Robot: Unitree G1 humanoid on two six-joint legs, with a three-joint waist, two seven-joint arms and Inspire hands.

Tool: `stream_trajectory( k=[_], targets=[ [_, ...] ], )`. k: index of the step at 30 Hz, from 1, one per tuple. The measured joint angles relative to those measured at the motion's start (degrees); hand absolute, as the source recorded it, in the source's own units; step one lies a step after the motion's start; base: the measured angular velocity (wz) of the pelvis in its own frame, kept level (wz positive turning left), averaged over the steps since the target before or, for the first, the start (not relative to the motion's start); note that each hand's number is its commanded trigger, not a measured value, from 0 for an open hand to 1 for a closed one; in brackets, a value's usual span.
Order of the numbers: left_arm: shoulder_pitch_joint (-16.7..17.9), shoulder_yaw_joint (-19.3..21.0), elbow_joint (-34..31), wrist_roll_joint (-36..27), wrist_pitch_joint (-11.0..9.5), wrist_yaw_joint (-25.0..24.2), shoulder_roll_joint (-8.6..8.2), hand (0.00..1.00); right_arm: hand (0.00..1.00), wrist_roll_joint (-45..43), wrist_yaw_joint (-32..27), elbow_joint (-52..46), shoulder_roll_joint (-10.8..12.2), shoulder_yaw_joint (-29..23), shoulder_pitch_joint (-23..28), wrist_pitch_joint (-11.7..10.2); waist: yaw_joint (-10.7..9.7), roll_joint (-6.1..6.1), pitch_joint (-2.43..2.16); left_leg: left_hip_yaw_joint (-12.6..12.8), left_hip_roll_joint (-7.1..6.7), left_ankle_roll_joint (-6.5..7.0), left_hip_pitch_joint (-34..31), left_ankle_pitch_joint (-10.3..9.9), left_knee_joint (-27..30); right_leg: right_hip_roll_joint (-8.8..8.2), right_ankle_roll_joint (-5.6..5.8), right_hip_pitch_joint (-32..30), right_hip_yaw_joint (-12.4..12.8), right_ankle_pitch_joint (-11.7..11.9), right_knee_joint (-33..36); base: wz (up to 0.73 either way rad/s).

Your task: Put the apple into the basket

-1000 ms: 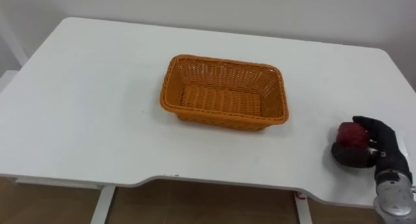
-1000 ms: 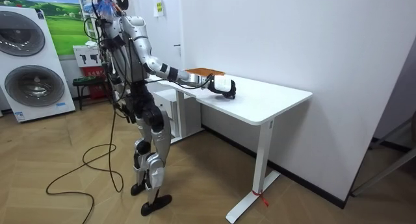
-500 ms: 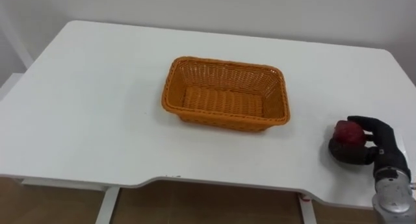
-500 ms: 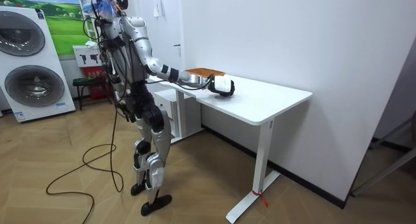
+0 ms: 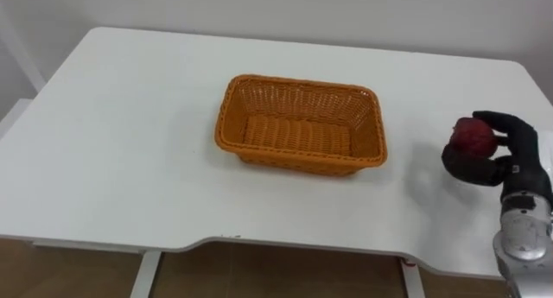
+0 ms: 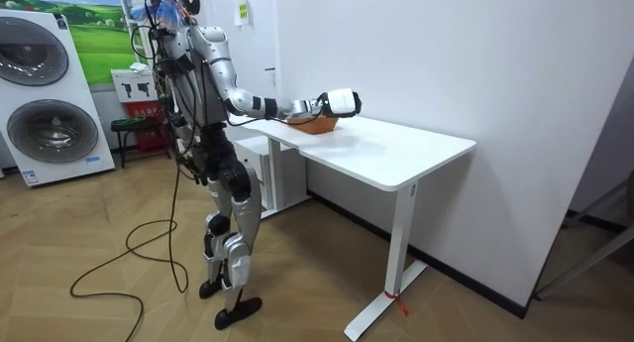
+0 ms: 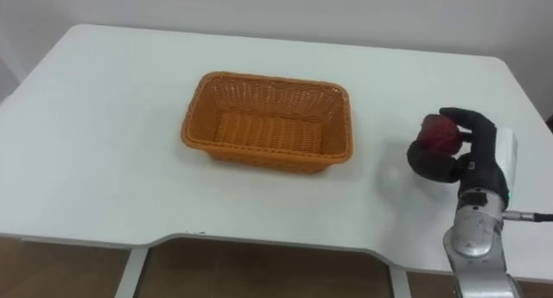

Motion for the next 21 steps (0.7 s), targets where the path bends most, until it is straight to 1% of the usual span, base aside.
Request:
stream_trajectory(
  k=[5, 9, 12, 14, 17, 20, 21],
  targets=[
    [-0.08, 0.02, -0.01, 0.09, -0.08, -0.1, -0.03, 0.0, 1.0, -1.37, -1.01, -6.16, 0.0, 0.18, 0.0, -0.01, 0.46, 0.06, 0.0, -0.05, 0.04, 0.0, -0.07, 0.0, -0.29, -0.02, 0.0, -0.05, -0.26, 0.0, -0.04, 0.01],
    [0.1, -0.05, 0.03, 0.11, 0.03, -0.39, -0.06, 0.0, 1.0, -1.4, -0.53, -10.54, -0.01, 0.48, -0.12, -0.02, 0.55, -0.18, -0.17, -0.07, 0.08, -0.01, -0.66, 0.01, -0.64, -0.03, 0.0, -0.54, -0.43, 0.0, 0.02, 0.0],
    [0.23, -0.16, 0.06, 0.01, 0.04, -0.39, -0.06, 0.0, 1.0, -1.38, -0.17, -11.09, -0.02, 1.1, -0.14, -0.02, 1.09, -0.44, -0.32, -0.06, 0.09, -0.02, -0.62, 0.02, -0.56, -0.02, 0.0, -0.61, -0.4, 0.0, -0.03, 0.0],
    [-0.17, -0.95, 0.25, -0.07, 0.03, -0.37, -0.05, 0.0, 1.0, -1.4, 0.42, -11.1, -0.02, 1.87, -0.19, -0.02, 1.56, -0.46, -0.33, 0.01, 0.08, -0.03, -0.64, 0.04, -0.53, -0.03, 0.0, -0.75, -0.38, 0.01, -0.02, -0.02],
    [-0.94, -1.89, 0.56, 0.02, -0.15, -0.38, -0.07, 0.0, 1.0, -1.8, 1.24, -11.09, -0.02, 3.2, -0.55, -0.03, 2.01, -0.58, -0.26, -0.07, 0.06, -0.02, -0.82, 0.05, -0.46, -0.03, 0.0, -0.86, -0.44, 0.01, -0.03, 0.0],
    [-1.3, -2.15, 0.71, 0.01, -0.11, -0.46, -0.06, 0.0, 1.0, -1.81, 1.89, -11.1, -0.01, 5.18, -2.72, -0.05, 2.03, -0.79, -0.06, -0.08, 0.09, -0.04, -0.79, 0.06, -0.36, 0.0, 0.0, -0.9, -0.4, 0.01, -0.03, 0.0],
    [-1.49, -2.28, 0.72, 0.01, -0.09, -0.51, -0.08, 0.0, 1.0, -1.81, 2.38, -11.1, -0.01, 5.55, -3.57, -0.05, 2.07, -0.96, 0.08, -0.08, 0.08, -0.04, -0.75, 0.06, -0.13, -0.01, 0.0, -0.9, -0.38, 0.01, -0.05, 0.0]
  ],
)
